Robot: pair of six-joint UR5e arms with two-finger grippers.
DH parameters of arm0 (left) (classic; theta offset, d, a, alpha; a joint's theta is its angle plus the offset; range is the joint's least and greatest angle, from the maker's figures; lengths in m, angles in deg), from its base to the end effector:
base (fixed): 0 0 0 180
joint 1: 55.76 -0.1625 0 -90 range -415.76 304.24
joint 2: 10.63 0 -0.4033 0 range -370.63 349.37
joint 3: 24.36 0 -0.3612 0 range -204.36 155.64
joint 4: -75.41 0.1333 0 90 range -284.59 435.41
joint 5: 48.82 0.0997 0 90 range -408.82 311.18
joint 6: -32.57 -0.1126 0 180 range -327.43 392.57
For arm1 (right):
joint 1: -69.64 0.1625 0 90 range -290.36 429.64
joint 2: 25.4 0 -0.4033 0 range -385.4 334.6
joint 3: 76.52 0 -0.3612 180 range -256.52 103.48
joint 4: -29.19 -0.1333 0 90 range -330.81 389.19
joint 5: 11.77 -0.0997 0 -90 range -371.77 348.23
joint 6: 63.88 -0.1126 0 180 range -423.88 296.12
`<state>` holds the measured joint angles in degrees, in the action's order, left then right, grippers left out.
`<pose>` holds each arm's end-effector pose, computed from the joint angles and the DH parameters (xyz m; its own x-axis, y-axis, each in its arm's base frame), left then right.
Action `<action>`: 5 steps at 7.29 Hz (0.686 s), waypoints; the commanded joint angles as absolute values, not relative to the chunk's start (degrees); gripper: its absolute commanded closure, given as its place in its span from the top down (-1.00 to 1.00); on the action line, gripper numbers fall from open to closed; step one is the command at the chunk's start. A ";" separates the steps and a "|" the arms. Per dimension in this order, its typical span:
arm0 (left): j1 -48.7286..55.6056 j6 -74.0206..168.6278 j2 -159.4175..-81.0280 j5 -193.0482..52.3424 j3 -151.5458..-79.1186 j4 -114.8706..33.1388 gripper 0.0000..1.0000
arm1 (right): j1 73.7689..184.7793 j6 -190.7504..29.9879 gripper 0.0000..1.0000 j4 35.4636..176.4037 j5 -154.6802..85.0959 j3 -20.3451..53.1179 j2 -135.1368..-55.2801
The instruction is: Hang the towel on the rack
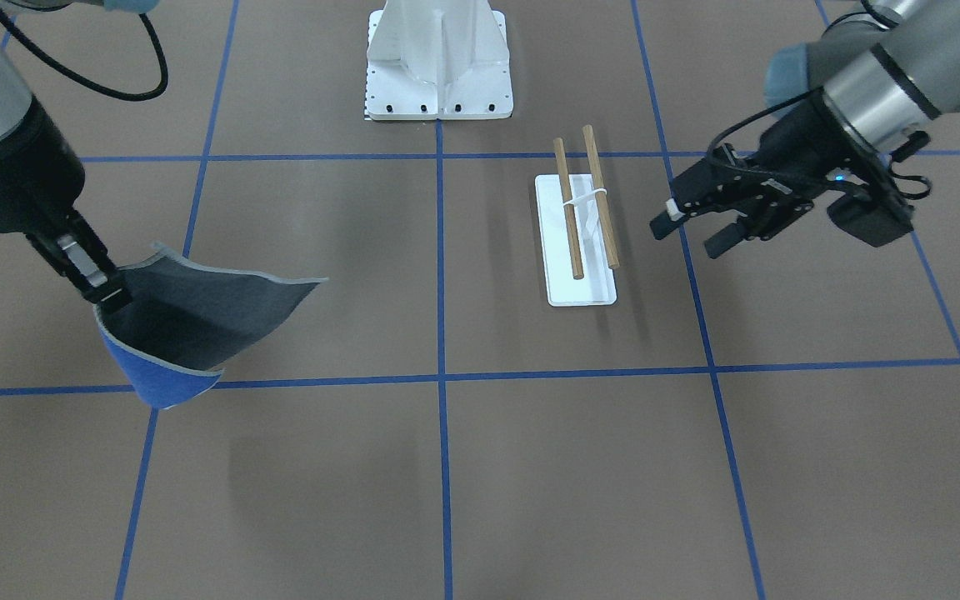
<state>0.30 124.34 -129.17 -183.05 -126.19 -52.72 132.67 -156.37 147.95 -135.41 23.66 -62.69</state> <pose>0.2710 -0.5008 0.2012 0.1047 -0.1952 -0.9752 0.2162 0.9616 -0.1693 -0.2182 -0.5853 0.1070 0.3489 0.7655 0.5406 -0.6168 0.6219 -0.4825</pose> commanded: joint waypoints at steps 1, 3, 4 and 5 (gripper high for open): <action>-9.48 148.92 -132.00 -173.22 -126.23 -58.58 0.97 | 131.96 -164.66 -1.00 148.01 -137.71 21.92 -56.89; -12.32 159.71 -135.06 -164.88 -125.88 -60.03 0.96 | 129.95 -168.89 -1.00 147.93 -137.63 21.57 -54.06; -12.69 162.71 -136.04 -160.92 -125.88 -60.81 0.96 | 129.33 -169.78 -1.00 147.93 -137.63 21.91 -53.97; -12.52 165.96 -135.96 -158.97 -125.88 -63.43 0.96 | 128.71 -169.96 -1.00 147.93 -137.19 22.00 -54.23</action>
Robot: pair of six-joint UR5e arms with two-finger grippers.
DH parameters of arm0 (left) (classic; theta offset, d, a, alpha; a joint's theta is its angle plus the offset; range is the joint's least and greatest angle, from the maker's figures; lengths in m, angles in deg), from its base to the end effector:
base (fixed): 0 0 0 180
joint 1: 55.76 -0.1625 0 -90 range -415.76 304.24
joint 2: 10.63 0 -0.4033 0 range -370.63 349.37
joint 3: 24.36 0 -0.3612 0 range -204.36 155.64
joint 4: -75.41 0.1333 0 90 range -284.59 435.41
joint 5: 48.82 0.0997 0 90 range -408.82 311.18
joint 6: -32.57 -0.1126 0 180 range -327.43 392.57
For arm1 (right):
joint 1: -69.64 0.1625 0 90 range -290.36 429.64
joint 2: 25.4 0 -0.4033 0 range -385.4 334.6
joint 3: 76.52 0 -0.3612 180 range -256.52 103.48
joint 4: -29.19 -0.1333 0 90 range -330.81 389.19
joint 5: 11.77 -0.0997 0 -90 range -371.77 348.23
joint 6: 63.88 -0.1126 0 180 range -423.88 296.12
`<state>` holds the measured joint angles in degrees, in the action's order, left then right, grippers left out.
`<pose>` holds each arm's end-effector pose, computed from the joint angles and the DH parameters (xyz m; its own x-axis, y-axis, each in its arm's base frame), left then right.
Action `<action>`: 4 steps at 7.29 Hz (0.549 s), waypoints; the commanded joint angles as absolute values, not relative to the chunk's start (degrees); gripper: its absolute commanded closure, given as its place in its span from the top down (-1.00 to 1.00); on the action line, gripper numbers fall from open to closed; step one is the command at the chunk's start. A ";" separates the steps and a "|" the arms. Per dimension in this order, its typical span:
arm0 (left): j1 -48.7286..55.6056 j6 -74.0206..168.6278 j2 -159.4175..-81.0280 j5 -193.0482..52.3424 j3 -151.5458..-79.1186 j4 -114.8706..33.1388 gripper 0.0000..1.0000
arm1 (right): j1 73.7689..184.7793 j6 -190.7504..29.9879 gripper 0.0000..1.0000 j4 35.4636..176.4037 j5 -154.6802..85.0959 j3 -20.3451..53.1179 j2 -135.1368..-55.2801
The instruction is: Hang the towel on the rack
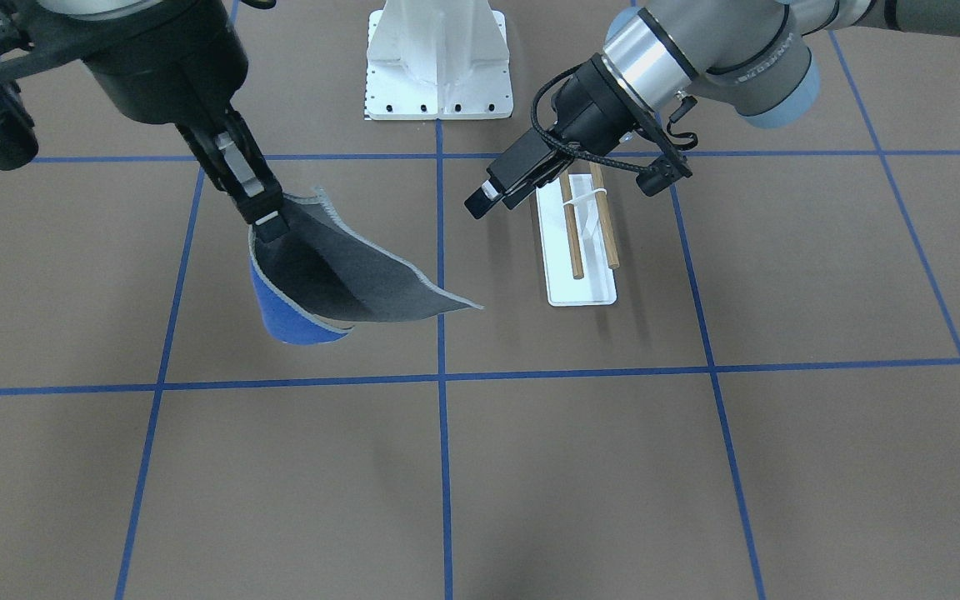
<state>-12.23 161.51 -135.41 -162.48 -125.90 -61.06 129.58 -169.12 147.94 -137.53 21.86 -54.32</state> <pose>0.3581 -0.4617 0.1279 -0.2413 -0.5648 -0.7892 0.2425 0.7523 -0.6126 -0.2496 -0.5660 0.0235 0.2319 0.8266 0.5129 -0.5932 0.5380 -0.5988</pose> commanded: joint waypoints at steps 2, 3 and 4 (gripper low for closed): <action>-12.60 176.58 -135.96 -152.73 -125.61 -66.08 0.96 | 128.18 -169.96 -1.00 147.93 -137.01 22.27 -54.84; -12.60 178.37 -135.96 -152.36 -125.53 -66.87 0.96 | 127.92 -170.05 -1.00 147.93 -137.01 22.62 -54.84; -12.60 179.60 -136.05 -152.35 -125.44 -66.88 0.96 | 127.30 -172.66 -1.00 147.67 -136.75 23.49 -54.84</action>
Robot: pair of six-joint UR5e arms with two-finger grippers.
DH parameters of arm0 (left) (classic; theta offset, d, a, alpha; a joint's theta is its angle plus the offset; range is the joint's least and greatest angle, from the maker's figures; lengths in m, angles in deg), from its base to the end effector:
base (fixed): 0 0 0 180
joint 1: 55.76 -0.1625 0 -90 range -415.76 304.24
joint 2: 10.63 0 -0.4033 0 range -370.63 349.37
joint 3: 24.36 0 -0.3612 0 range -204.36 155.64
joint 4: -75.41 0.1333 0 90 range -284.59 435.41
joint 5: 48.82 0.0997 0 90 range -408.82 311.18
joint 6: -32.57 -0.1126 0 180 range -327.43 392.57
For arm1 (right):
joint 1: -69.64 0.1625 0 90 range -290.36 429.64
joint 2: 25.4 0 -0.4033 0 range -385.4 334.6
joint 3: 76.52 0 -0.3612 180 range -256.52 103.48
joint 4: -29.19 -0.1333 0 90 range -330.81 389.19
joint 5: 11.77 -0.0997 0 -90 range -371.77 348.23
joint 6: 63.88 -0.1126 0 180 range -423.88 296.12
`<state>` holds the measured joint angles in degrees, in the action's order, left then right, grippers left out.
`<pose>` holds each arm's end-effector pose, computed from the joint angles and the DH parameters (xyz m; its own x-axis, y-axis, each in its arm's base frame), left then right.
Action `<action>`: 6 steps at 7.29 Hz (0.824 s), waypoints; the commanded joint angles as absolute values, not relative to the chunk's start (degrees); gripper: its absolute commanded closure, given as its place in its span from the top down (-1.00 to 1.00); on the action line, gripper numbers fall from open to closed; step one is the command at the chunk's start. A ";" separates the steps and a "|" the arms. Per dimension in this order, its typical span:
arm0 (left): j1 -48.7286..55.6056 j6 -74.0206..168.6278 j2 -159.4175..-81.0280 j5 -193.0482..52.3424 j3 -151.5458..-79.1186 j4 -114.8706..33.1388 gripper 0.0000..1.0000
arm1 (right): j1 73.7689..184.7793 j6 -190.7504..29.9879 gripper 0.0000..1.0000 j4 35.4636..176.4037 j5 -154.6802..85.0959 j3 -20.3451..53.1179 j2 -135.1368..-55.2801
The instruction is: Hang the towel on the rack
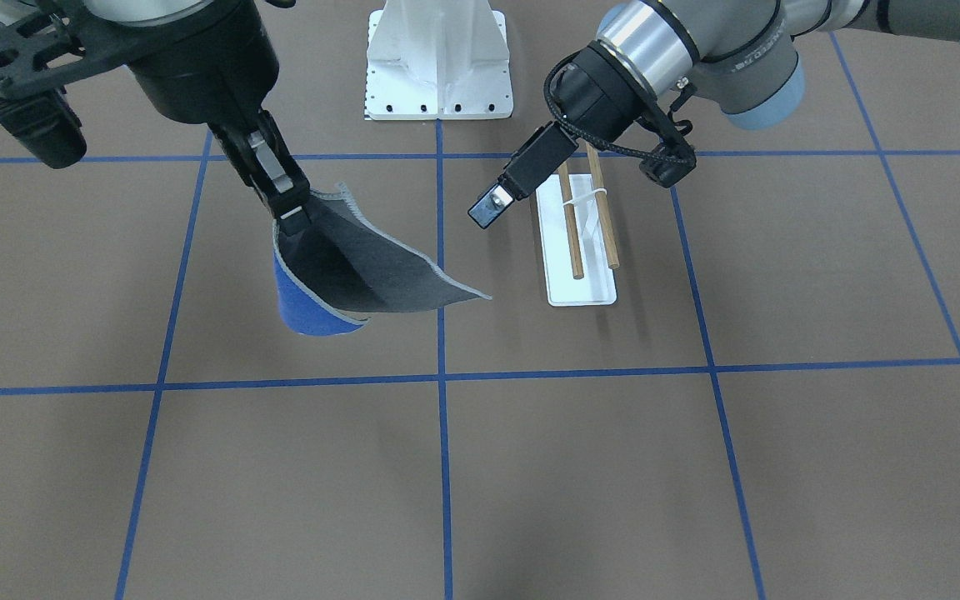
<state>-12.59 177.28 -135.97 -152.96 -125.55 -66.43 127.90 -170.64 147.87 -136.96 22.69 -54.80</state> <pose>0.3472 -0.4708 0.1148 -0.4590 -0.6547 -0.6006 0.1948 0.5854 -0.7870 -0.2636 -0.5562 0.0252 0.2365 0.8303 0.5047 -0.5888 0.5356 -0.6053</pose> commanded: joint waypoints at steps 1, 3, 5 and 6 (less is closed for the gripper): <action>-12.60 182.14 -135.96 -152.35 -125.44 -66.97 0.96 | 126.52 -173.56 -1.00 147.58 -136.32 25.50 -55.02; -12.60 185.06 -136.05 -152.35 -125.44 -67.06 0.96 | 123.63 -176.11 -1.00 147.40 -133.70 27.88 -55.37; -12.60 188.48 -135.96 -152.35 -125.35 -69.25 0.96 | 121.06 -177.08 -1.00 147.40 -130.86 30.17 -56.86; -12.60 188.58 -135.96 -152.35 -125.09 -69.25 0.96 | 120.80 -177.08 -1.00 147.40 -130.77 32.18 -58.61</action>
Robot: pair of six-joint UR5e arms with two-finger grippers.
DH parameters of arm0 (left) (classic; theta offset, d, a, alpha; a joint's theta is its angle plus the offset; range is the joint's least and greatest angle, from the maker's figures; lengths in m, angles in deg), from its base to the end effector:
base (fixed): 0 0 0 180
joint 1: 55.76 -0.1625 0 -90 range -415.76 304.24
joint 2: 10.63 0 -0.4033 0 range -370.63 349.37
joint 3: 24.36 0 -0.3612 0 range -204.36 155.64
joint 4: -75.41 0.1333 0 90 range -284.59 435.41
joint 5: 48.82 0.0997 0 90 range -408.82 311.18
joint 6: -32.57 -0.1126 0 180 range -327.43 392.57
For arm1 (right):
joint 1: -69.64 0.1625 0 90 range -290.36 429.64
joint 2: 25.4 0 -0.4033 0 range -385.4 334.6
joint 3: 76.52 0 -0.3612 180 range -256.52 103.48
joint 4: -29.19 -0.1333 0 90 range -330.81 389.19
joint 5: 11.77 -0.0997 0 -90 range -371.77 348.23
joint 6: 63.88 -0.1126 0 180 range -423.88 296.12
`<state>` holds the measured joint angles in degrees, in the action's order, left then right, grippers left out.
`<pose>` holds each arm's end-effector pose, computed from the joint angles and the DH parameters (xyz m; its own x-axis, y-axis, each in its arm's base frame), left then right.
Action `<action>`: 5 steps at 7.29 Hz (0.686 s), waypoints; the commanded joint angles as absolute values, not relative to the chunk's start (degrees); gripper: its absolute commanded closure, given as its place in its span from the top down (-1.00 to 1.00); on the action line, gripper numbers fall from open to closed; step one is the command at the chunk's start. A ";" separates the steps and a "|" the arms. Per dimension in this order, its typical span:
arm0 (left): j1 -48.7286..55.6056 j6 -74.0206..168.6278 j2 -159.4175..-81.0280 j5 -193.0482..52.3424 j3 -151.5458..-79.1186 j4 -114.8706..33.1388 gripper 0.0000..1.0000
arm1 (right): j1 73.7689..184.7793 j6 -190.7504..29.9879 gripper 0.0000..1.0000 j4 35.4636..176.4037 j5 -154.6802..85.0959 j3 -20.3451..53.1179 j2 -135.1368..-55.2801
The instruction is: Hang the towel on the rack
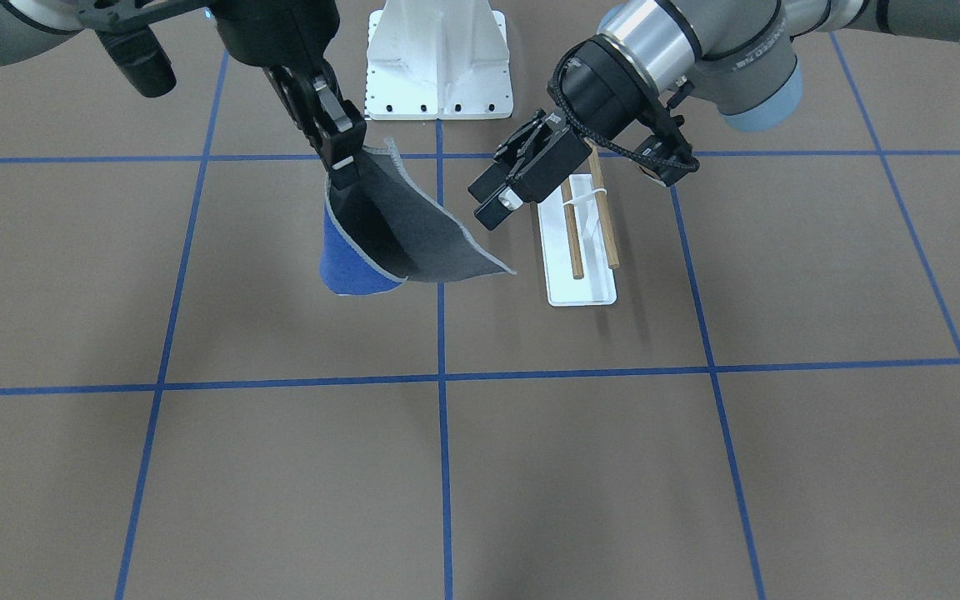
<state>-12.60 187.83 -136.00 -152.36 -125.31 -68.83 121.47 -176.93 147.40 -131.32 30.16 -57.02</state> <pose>0.3443 -0.4694 0.1121 -0.5075 -0.7346 -0.4504 0.0866 0.4765 -0.8749 -0.2949 -0.5011 0.0192 0.2082 0.8160 0.5393 -0.5902 0.5445 -0.5960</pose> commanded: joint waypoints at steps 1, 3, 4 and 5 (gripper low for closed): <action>-12.60 188.58 -135.96 -152.35 -124.65 -70.04 0.96 | 120.45 -177.08 -1.00 147.31 -130.25 34.64 -60.02; -12.78 188.67 -136.14 -152.35 -124.03 -71.62 0.96 | 120.09 -177.00 -1.00 146.27 -129.37 34.92 -59.59; -12.87 188.75 -136.14 -152.35 -123.86 -72.06 0.96 | 119.31 -177.00 -1.00 144.43 -127.63 34.84 -59.68; -13.04 188.75 -136.14 -152.35 -123.85 -72.15 0.96 | 118.95 -177.00 -1.00 144.32 -126.30 34.92 -59.59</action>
